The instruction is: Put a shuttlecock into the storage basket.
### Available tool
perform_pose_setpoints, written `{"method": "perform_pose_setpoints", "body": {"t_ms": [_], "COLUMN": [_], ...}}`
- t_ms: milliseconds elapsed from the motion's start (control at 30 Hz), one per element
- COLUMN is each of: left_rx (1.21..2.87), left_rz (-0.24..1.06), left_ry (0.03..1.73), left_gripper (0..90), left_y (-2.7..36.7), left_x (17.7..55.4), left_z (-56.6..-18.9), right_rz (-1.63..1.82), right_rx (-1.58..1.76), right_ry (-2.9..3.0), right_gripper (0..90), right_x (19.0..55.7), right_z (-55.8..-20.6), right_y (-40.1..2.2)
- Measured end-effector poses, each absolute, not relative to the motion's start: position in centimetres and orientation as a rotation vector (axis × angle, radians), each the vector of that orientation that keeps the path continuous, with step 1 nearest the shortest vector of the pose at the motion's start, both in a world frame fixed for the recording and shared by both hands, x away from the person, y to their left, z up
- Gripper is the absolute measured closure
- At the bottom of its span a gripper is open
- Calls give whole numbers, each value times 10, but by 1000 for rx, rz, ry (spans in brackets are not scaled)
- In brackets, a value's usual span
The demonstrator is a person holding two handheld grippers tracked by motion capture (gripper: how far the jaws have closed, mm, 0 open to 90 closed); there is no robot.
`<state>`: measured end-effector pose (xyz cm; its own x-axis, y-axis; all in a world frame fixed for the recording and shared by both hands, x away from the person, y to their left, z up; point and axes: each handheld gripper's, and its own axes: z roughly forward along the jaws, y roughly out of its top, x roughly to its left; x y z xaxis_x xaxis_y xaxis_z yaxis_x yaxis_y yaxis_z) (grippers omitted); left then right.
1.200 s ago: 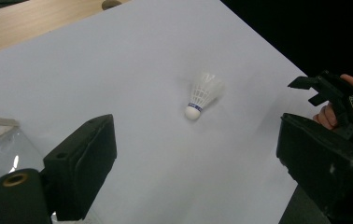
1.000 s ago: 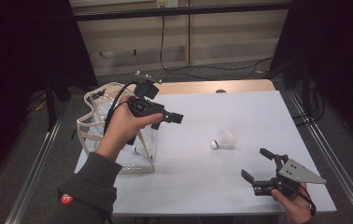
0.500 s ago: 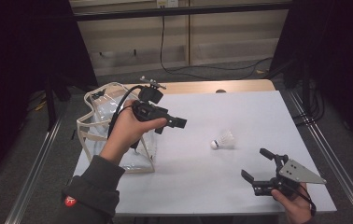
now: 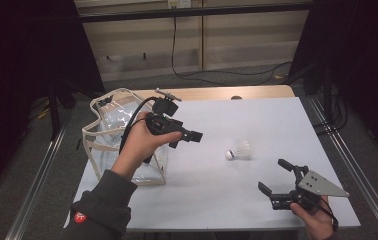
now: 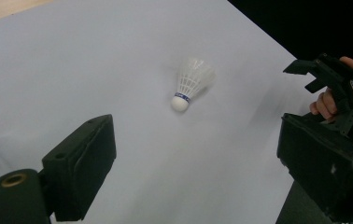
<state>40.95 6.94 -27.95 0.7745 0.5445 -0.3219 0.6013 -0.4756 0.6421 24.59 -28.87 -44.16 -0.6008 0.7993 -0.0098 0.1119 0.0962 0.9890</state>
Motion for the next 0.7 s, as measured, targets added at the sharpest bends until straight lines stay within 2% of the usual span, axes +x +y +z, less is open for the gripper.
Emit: {"method": "perform_pose_setpoints", "body": {"t_ms": [700], "left_rx": [2185], "left_rz": [-128], "left_ry": [837], "left_gripper": [108], "left_y": [61], "left_x": [403], "left_z": [-303], "right_rz": [1549], "right_rx": [891], "right_ry": [1809], "right_gripper": [26], "right_x": [246], "right_z": [-442], "right_y": [-289]}}
